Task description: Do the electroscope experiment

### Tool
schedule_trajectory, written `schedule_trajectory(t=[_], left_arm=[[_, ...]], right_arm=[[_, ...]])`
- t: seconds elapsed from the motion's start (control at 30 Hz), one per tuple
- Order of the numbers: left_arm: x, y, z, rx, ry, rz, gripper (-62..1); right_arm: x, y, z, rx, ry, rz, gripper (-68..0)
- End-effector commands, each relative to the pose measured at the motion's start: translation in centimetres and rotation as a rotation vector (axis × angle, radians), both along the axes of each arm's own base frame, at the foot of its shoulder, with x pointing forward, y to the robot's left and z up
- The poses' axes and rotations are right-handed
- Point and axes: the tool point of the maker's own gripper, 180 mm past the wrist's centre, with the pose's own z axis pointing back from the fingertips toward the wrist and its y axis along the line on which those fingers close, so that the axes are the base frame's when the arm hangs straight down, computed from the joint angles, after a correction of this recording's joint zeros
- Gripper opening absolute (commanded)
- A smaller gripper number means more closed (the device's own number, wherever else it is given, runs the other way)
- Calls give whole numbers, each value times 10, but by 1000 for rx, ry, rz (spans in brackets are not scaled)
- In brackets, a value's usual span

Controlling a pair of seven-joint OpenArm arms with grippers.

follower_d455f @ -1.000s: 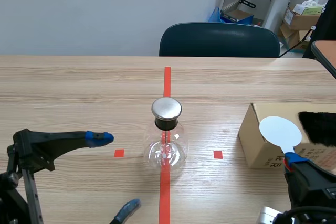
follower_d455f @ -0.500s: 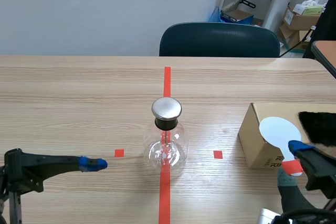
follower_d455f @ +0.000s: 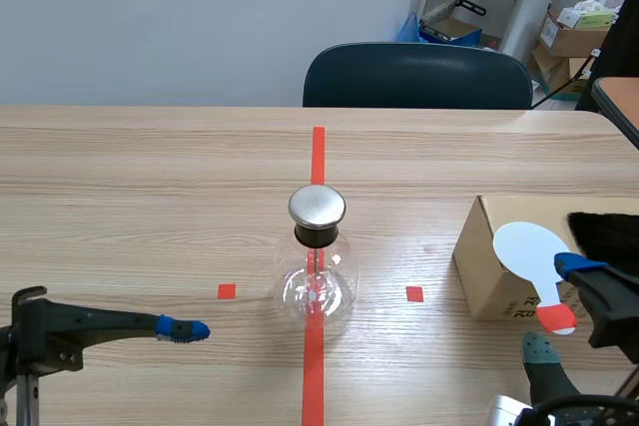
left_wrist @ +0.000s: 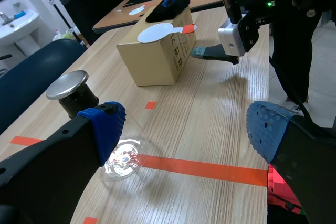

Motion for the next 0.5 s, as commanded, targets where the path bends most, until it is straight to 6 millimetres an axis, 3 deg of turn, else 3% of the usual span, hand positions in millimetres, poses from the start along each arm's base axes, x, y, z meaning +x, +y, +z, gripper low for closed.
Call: schedule_trajectory(t=[0.0, 0.47], left_arm=[[3, -2, 9, -32, -17, 9, -112], [18, 5, 18, -106, 29, 94, -118]], right_arm=[[5, -1, 13, -14, -72, 0, 4], [5, -1, 13, -15, -72, 0, 4]])
